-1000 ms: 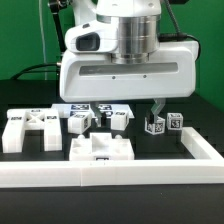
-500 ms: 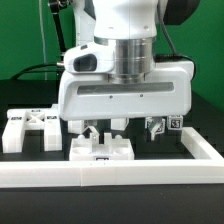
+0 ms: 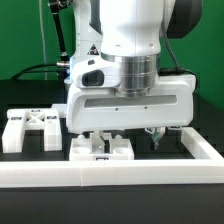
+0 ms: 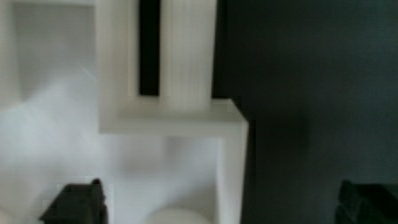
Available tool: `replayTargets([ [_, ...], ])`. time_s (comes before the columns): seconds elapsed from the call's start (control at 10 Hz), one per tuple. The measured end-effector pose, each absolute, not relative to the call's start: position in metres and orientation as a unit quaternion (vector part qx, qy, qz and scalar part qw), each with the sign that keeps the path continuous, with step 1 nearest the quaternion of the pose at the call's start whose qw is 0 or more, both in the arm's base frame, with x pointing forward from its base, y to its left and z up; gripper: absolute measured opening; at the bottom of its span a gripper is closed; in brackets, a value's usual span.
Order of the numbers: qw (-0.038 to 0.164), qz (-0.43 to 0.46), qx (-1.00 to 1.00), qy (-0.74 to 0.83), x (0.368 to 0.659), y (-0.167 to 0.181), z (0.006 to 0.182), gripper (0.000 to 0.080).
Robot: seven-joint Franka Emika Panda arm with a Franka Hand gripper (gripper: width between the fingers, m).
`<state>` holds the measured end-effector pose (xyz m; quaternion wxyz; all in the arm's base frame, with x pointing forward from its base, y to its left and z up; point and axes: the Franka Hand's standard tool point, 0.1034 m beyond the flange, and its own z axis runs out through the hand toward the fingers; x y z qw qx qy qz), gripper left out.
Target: Assemble chair
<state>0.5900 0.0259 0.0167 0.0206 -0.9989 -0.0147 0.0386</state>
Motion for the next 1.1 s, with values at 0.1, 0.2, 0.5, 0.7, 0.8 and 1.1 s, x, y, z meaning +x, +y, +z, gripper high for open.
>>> replayTargets([
  [0.1,0.020,0.040,-0.999,-0.019,0.5880,0.0237,0.0150,0.0525],
  [0.2,0.020,0.040,-0.999,-0.022,0.5859,0.0227,0.0124,0.0525],
  [0.5,0.020,0.040,-0.999,-0.022,0.5855,0.0234,0.0111,0.0088],
  [0.7,0.020,0.039,-0.999,-0.022,0.5858,0.0235,0.0113,0.0033],
  [0.8,0.020,0.039,-0.999,-0.022,0.5858,0.0235,0.0113,0.0033],
  [1.1,0.020,0.039,-0.999,-0.022,0.5857,0.0235,0.0113,0.0033],
])
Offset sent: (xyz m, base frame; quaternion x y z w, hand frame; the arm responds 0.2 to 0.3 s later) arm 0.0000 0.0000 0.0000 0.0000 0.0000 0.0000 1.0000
